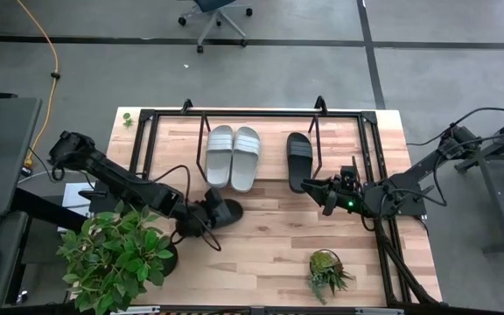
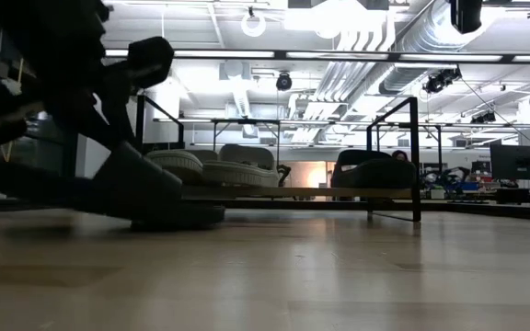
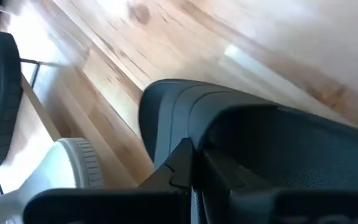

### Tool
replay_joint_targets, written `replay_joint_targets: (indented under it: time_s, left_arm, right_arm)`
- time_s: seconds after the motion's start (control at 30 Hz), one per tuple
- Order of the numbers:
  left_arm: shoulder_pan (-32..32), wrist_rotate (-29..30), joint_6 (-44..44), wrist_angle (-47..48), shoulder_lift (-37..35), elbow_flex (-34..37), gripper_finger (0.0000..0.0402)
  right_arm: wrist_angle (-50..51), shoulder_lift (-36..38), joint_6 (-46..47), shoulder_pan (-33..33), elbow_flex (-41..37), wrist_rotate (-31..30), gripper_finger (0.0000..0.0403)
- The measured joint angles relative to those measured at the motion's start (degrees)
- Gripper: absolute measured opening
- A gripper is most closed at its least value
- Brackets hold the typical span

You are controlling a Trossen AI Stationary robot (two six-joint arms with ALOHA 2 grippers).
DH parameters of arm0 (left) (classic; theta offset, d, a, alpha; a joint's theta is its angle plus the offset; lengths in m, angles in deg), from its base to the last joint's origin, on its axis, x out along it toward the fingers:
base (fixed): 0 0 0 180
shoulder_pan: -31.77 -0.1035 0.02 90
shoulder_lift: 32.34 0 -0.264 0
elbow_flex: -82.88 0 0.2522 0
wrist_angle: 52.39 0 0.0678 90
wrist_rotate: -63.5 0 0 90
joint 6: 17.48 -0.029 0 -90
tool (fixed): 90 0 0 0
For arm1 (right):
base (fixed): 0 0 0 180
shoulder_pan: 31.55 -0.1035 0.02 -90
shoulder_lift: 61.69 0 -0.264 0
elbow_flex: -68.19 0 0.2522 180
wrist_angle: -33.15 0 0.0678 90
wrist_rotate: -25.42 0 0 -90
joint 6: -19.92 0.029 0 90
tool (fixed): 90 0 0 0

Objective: Pick and place slides into the shelf
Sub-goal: Put the black slide on the shelf

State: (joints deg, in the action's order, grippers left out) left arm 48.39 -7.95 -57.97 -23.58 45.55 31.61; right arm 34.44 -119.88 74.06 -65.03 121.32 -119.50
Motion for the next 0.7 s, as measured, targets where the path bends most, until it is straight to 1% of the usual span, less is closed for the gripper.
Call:
replay_joint_targets:
  time_s: [0.13,0.47,0.7]
  left_arm:
    - [-0.07,-1.4,1.07,0.13,-1.97,0.0,0.0008]
    - [-0.07,-1.51,1.77,0.09,-6.14,-0.03,0.0007]
    - [-0.07,-2.15,1.8,1.48,-7.56,-4.54,0.0005]
  right_arm:
    - [0.18,0.0,-0.05,0.0,0.0,-0.04,0.0167]
    - [0.64,0.0,-0.01,0.0,-0.01,-0.04,0.0167]
    - [0.64,0.0,0.04,0.0,-0.01,-0.06,0.0167]
